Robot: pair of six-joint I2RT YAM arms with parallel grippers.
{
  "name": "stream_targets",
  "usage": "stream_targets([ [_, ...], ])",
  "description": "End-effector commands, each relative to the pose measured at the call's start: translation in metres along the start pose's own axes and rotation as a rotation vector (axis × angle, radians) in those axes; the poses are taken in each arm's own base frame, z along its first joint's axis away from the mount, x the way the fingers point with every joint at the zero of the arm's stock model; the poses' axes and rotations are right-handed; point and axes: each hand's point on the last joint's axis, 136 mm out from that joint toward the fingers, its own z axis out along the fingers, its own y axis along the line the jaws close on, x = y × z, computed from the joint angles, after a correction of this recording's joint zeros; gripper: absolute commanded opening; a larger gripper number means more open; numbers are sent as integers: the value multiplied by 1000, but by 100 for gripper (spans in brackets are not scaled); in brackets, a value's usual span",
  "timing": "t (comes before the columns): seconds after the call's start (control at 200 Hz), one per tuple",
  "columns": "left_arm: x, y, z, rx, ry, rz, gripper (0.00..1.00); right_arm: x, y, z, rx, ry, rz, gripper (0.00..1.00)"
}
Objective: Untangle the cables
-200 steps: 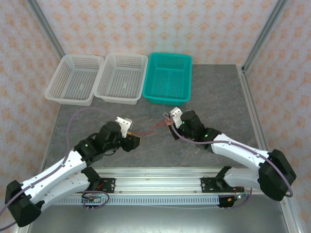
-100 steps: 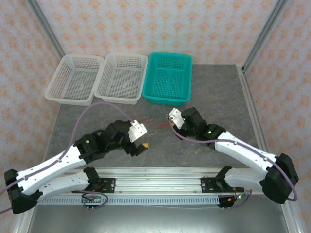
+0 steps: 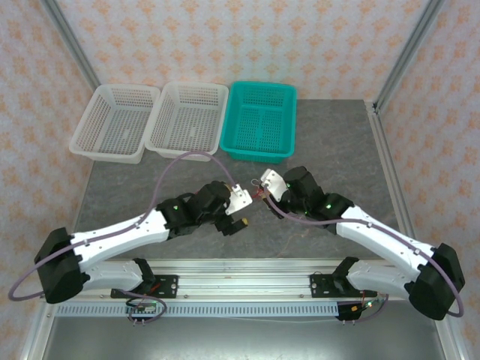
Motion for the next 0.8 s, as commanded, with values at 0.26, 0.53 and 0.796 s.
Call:
stream_targets([
  [0.26, -9, 30, -4, -193, -100, -33, 0, 3, 2, -6, 9, -53, 31, 0],
  [0.53, -45, 48, -78, -202, -332, -193, 0, 17, -46, 28, 281, -117, 317, 27],
  [0.796, -33, 111, -142, -450, -421, -462, 0, 106, -82, 46, 580, 18, 761, 21],
])
